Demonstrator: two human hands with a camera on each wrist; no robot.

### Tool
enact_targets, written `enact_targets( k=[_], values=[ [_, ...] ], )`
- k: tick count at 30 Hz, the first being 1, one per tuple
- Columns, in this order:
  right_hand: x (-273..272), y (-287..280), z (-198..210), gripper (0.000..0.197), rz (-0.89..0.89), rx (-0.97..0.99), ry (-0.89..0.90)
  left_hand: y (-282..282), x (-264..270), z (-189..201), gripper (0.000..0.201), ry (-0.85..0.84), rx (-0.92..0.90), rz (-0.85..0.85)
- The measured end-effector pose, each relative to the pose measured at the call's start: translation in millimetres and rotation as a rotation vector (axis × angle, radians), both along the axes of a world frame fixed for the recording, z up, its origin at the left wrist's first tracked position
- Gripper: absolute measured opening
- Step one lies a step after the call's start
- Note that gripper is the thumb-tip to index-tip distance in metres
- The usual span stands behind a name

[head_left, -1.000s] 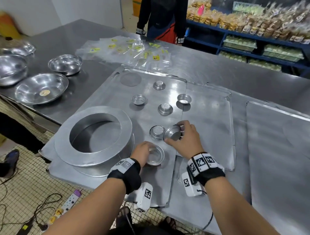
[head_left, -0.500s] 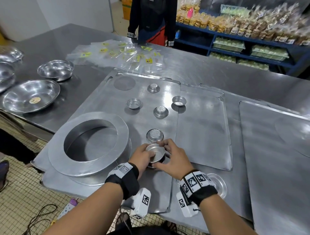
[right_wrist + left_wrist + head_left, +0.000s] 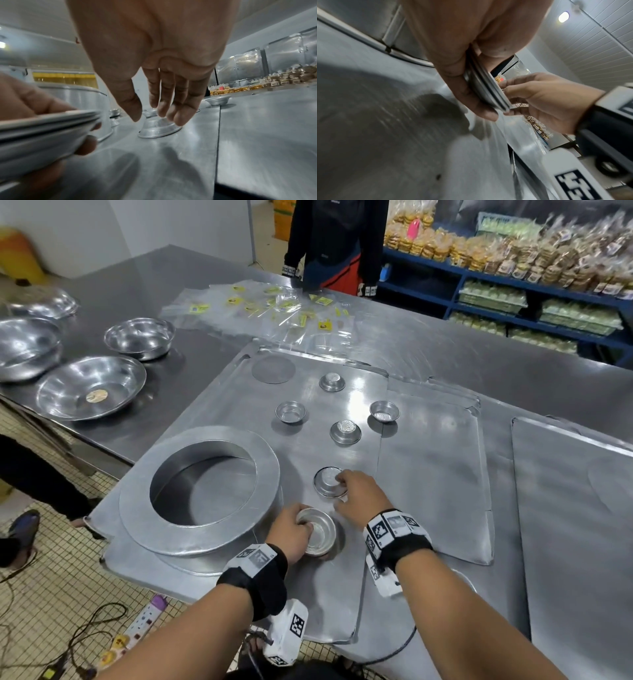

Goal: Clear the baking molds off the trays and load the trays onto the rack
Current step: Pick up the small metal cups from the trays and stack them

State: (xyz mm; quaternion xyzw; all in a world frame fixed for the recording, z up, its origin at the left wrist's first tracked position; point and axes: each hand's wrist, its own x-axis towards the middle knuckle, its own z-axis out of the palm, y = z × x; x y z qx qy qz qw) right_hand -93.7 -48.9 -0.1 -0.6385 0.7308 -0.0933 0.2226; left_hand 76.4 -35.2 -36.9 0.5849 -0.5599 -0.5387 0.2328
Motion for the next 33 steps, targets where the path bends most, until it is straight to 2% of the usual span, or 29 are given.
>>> enact_targets(
  k=[3, 7, 11, 16, 20, 25, 33],
  values=[
    [5.2, -18.4, -4.6, 0.061, 0.024, 0.039, 0.167, 4.0, 3.6, -0.2, 0.025, 0.001, -0.006, 0.008],
    [12.3, -35.1, -10.7, 0.068, 0.031, 0.064, 0.269, 7.8, 7.4, 2.0, 0.023, 0.004, -0.007, 0.021],
    [14.7, -42.0, -14.4, 0.064, 0.011, 0.061, 0.205, 6.8, 11.0, 2.8, 0.022, -0.011, -0.003, 0.021],
    [13.8, -35.5, -11.7, 0.035, -0.024, -0.009, 0.181, 6.2, 9.8, 4.7, 0.022, -0.018, -0.004, -0.005],
    [12.5, -29.3, -16.0, 0.056, -0.066, 0.018, 0.117, 4.1, 4.9, 5.7, 0.024, -0.015, -0.012, -0.03],
    [10.1, -28.1, -14.1, 0.051, -0.063, 0.058, 0.213, -1.2, -1.0, 2.5, 0.025, -0.024, -0.002, -0.038],
    [-7.4, -11.4, -9.9, 0.064, -0.132, 0.033, 0.107, -3.4, -8.5, 6.8, 0.025, -0.021, 0.002, -0.075]
  ],
)
